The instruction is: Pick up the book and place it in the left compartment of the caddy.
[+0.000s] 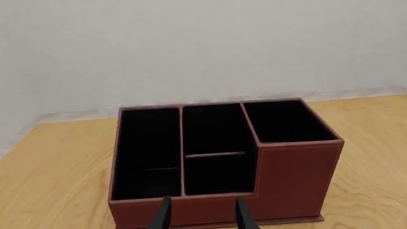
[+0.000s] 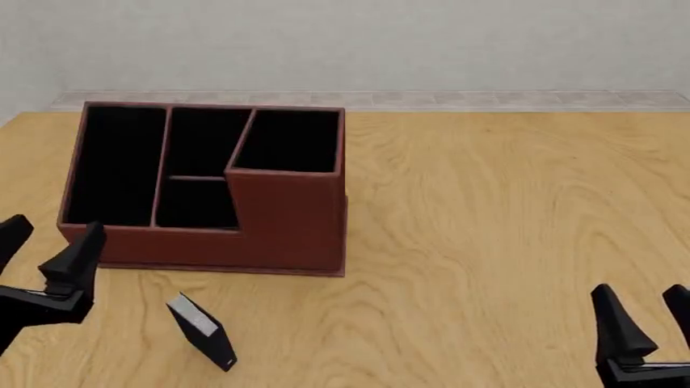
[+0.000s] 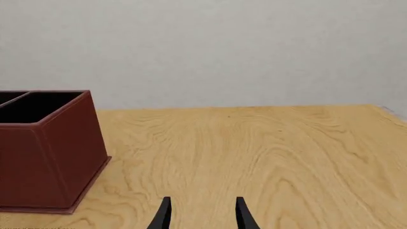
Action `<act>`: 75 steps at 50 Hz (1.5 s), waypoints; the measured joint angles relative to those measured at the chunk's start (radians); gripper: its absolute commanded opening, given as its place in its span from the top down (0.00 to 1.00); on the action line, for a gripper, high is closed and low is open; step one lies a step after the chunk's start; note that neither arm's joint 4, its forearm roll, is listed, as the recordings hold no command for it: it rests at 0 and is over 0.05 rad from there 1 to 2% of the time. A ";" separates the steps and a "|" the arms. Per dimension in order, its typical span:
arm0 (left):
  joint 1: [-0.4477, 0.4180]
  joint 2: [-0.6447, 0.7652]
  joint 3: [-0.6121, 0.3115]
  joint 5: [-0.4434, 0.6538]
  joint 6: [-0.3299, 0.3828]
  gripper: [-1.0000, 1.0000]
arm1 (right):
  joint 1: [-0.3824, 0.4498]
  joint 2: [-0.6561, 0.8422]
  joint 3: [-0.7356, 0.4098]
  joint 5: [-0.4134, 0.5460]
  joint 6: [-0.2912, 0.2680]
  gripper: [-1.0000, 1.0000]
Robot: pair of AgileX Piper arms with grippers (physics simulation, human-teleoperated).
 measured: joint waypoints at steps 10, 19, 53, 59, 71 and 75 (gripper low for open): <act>-0.041 0.109 -0.131 0.096 -0.013 0.00 | 0.002 0.017 0.001 -0.011 -0.009 0.00; -0.053 0.198 -0.238 0.199 -0.029 0.00 | 0.004 0.029 0.001 -0.018 -0.017 0.00; 0.052 0.352 -0.345 0.443 -0.196 0.00 | 0.014 0.048 0.001 -0.035 -0.010 0.00; 0.043 0.364 -0.325 0.454 -0.235 0.00 | 0.016 0.047 0.001 -0.034 -0.009 0.00; 0.046 0.372 -0.284 0.476 -0.293 0.00 | 0.019 0.039 0.001 -0.029 -0.007 0.00; 0.050 0.371 -0.275 0.483 -0.308 0.00 | 0.019 0.035 0.001 -0.026 -0.005 0.00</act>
